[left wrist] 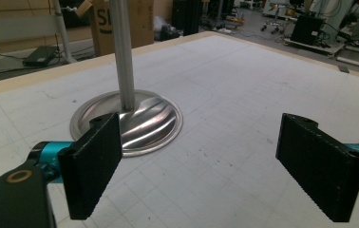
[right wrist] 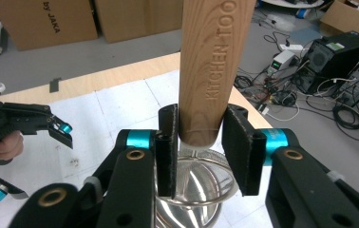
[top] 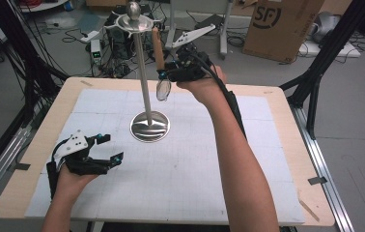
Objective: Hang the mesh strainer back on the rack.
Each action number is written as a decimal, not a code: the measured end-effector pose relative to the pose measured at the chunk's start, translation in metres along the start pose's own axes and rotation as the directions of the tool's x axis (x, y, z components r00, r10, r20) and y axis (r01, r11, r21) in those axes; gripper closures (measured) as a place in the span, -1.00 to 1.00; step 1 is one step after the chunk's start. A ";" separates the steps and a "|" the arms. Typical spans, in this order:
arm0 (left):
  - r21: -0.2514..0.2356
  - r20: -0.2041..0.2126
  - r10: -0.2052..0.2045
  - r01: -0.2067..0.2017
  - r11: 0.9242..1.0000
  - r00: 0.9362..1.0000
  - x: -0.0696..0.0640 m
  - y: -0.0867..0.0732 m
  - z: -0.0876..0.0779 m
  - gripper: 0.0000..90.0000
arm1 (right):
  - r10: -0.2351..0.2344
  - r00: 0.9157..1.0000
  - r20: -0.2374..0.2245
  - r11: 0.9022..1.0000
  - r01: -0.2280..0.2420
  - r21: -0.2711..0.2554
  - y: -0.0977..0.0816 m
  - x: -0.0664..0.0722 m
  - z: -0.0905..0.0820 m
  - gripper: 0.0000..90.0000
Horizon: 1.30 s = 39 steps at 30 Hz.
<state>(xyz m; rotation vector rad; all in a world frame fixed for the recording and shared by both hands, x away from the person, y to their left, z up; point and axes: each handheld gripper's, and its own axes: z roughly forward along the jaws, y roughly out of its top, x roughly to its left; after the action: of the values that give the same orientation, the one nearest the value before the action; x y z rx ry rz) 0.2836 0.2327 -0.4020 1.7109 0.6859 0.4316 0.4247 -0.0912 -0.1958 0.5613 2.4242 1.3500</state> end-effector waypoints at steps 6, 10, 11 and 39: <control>0.000 -0.001 0.003 -0.003 1.000 1.000 0.000 0.000 0.000 -0.64 | -0.020 1.000 0.015 1.000 0.021 -0.012 0.000 0.003 -0.009 0.22; 0.002 -0.002 0.006 -0.006 1.000 1.000 0.001 0.000 -0.001 -0.64 | -0.023 1.000 0.012 0.999 0.023 -0.023 -0.002 0.003 -0.018 0.22; 0.002 -0.002 0.006 -0.006 1.000 1.000 0.001 0.000 -0.001 -0.64 | -0.023 1.000 0.012 0.999 0.023 -0.024 -0.003 0.003 -0.020 0.22; 0.007 -0.009 0.005 -0.005 1.000 1.000 0.000 0.000 0.000 -0.64 | -0.006 1.000 0.011 0.998 0.007 -0.068 -0.057 0.005 -0.058 0.11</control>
<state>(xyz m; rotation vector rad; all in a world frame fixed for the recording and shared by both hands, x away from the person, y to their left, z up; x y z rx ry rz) 0.2836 0.2330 -0.4022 1.7187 0.6905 0.4410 0.3841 -0.1587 -0.2157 0.5418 2.3595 1.4170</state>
